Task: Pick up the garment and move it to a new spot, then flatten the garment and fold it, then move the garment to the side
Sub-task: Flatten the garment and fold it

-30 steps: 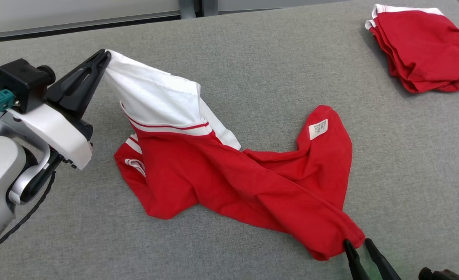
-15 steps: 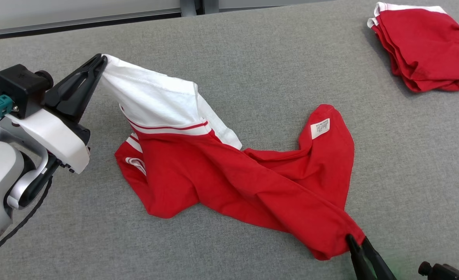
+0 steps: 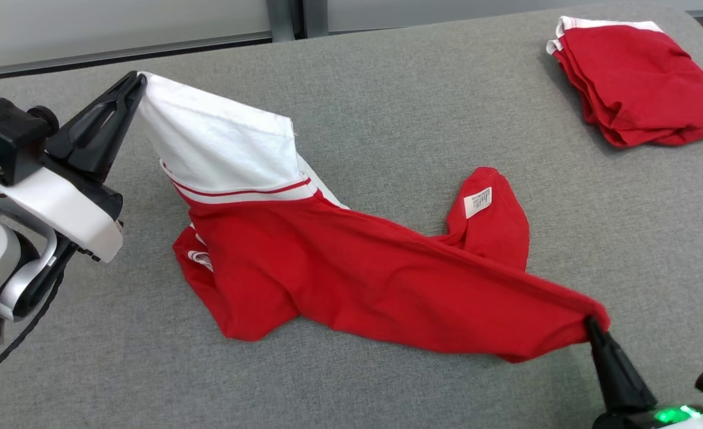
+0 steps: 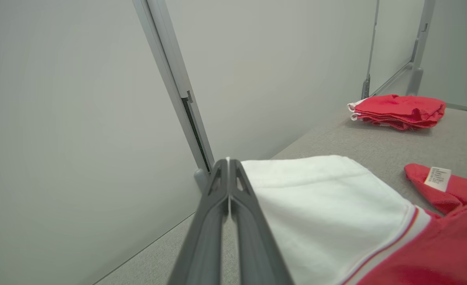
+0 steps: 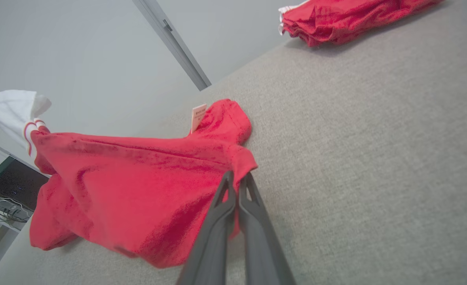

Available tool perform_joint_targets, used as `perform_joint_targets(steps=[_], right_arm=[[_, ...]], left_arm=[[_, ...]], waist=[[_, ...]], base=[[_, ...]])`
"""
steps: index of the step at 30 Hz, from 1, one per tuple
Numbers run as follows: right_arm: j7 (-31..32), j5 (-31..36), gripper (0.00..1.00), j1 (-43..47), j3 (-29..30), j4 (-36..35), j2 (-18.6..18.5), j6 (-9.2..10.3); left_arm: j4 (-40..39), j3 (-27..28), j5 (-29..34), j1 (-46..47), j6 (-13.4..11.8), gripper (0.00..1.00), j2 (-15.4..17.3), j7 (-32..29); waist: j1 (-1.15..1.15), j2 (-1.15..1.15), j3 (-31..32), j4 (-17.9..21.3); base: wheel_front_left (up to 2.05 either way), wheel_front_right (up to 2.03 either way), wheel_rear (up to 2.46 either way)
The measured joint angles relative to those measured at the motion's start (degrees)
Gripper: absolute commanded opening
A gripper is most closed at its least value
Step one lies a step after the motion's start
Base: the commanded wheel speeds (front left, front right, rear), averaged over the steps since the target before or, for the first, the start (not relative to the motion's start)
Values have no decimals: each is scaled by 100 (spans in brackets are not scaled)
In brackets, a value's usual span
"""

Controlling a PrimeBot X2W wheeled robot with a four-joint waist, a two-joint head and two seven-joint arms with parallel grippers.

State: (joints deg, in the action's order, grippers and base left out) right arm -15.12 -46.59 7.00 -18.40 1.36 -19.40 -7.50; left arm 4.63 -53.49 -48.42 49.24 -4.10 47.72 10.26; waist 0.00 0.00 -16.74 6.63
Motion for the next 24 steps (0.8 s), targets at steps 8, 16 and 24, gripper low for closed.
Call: perform_joint_targets(steps=[8, 16, 24], right_arm=[[0, 536, 0, -939, 342, -645, -1056, 0], [474, 946, 0, -3251, 103, -368, -2154, 0], [1058, 1630, 0, -6853, -811, 915, -1952, 0]], left_arm=[[-548, 289, 142, 663, 60, 0, 436, -311], [-263, 454, 455, 2204, 678, 0, 404, -1038], [1315, 554, 1163, 4440, 1089, 0, -308, -802]], waist=[[0, 0, 180, 112], [0, 0, -84, 41], [0, 0, -831, -16]], base=[[0, 0, 0], [0, 0, 0], [0, 0, 0]])
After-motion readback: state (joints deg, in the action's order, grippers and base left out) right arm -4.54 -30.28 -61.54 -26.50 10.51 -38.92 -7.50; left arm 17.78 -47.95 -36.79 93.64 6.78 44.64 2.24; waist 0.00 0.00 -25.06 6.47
